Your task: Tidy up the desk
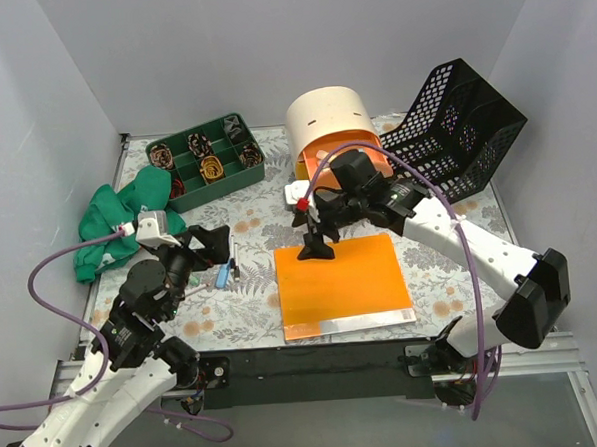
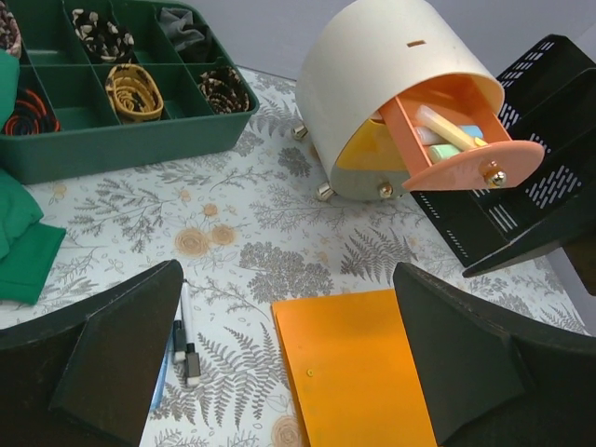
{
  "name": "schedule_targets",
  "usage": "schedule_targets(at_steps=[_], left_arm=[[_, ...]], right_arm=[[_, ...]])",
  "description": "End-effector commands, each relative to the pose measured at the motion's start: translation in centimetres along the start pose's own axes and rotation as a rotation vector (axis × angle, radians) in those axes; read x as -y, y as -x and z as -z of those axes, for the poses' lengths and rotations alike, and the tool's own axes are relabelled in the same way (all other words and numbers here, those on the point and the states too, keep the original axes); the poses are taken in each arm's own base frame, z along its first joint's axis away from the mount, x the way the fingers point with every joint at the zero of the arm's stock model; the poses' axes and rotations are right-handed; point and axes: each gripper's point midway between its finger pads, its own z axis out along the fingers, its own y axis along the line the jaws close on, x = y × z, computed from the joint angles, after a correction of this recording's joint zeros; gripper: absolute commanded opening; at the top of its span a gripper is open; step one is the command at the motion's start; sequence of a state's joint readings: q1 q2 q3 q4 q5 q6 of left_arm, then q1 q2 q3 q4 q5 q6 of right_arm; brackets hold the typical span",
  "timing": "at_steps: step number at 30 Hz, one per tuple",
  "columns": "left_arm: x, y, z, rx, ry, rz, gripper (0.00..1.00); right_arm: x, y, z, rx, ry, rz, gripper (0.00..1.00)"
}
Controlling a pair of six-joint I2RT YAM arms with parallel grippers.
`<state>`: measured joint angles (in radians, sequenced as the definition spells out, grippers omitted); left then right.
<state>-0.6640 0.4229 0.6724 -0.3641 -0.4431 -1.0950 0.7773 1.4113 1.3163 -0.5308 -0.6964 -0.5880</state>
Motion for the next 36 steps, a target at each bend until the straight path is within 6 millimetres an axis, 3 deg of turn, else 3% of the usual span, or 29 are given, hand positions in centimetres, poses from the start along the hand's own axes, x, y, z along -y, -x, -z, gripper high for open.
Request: schedule_targets(at_steps=[1, 4, 8, 12, 14, 16, 22, 29, 36], left_arm=[[-1.6, -1.1, 0.6, -0.021, 0.056, 0.019, 0.98], [-2.4, -1.9, 0.8, -0.045, 0.079, -0.025, 0.98], [-3.0, -2.8, 1.0, -0.074, 0.093, -0.052, 0.98], [-2.4, -2.7, 0.9, -0.059, 0.067, -0.013, 0.98], [-2.0, -3.1, 0.5, -0.067, 0.054, 0.006, 0.98], [-1.4, -3.4, -0.1, -0.074, 0.036, 0.016, 0.98], [-0.1, -4.1, -2.0, -0.103, 0.040, 0.085, 0.98], [1.7, -3.6, -4.6, -0.128, 0.043, 0.080, 0.98], [3.5, -5.8, -6.0, -0.280, 0.018, 0.047, 0.98]], right_arm=[[3.7, -0.6, 0.9, -0.135, -0.187, 0.057, 0.82], [5.3, -2.7, 2.0, -0.214, -0.257, 0.084, 0.75], [3.3, -3.1, 2.3, -0.180, -0.169, 0.122, 0.72], [0.7, -4.5, 3.1, -0.149, -0.110, 0.167, 0.72], [0.4, -4.9, 3.5, -0.132, -0.102, 0.167, 0.68], [0.6, -5.9, 4.8, -0.115, -0.119, 0.132, 0.66], [2.2, -6.3, 8.1, -0.082, -0.211, 0.105, 0.66], [2.4, -6.7, 8.5, -0.095, -0.226, 0.114, 0.61], [2.4, -6.6, 8.6, -0.088, -0.218, 0.118, 0.53]])
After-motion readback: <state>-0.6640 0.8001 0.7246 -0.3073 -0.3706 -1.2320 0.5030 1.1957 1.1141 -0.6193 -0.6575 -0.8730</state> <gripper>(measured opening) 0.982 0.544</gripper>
